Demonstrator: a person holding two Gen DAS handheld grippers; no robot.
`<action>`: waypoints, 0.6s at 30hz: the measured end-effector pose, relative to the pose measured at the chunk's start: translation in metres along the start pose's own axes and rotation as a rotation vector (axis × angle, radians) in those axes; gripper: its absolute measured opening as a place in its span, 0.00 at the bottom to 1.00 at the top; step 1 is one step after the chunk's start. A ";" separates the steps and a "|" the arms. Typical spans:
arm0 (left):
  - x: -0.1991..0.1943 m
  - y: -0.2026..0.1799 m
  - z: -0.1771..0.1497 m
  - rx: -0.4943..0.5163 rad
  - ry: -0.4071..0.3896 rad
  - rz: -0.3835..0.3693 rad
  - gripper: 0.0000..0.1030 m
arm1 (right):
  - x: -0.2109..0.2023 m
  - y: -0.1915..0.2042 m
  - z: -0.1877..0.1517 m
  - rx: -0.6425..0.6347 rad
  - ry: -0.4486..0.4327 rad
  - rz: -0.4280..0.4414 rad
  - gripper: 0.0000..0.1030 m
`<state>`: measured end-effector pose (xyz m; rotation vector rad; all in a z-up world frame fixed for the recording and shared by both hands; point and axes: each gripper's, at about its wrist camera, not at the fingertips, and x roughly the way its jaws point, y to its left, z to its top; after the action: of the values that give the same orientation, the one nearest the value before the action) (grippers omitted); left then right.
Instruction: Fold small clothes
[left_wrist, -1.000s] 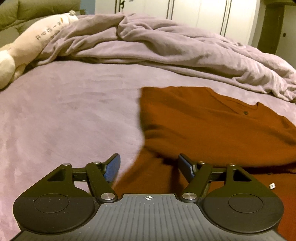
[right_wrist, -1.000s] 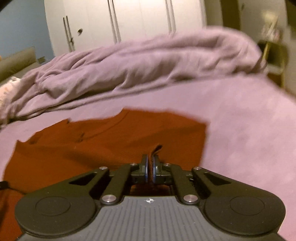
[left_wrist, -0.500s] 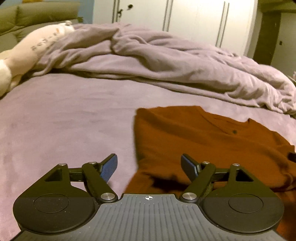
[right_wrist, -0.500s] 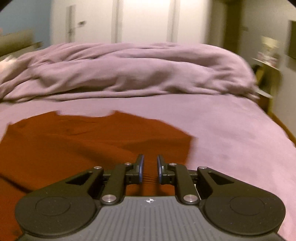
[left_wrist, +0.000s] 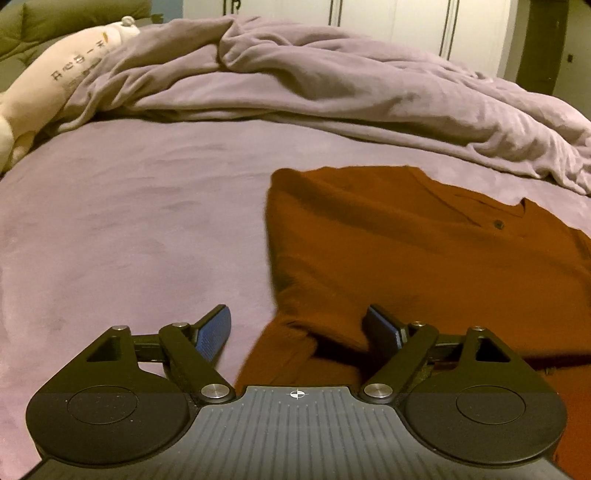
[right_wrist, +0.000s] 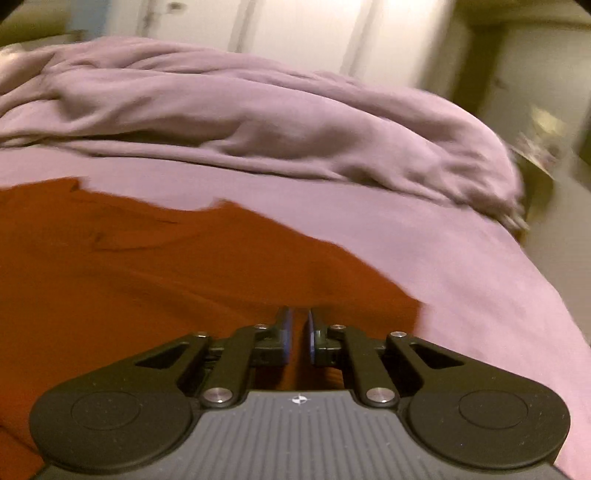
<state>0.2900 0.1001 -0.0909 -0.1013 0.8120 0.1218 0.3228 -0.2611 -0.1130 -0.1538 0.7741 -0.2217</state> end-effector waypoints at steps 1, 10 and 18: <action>-0.003 0.002 -0.002 0.010 0.004 0.002 0.84 | -0.015 -0.007 -0.006 0.024 -0.002 0.070 0.07; -0.037 0.023 -0.027 0.081 0.032 0.048 0.84 | -0.075 -0.054 -0.072 0.105 0.097 0.126 0.00; -0.109 0.050 -0.085 0.156 0.114 0.049 0.87 | -0.184 -0.056 -0.114 0.116 0.157 0.277 0.10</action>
<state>0.1476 0.1306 -0.0721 0.0593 0.9350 0.0991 0.1069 -0.2751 -0.0574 0.0822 0.9266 -0.0159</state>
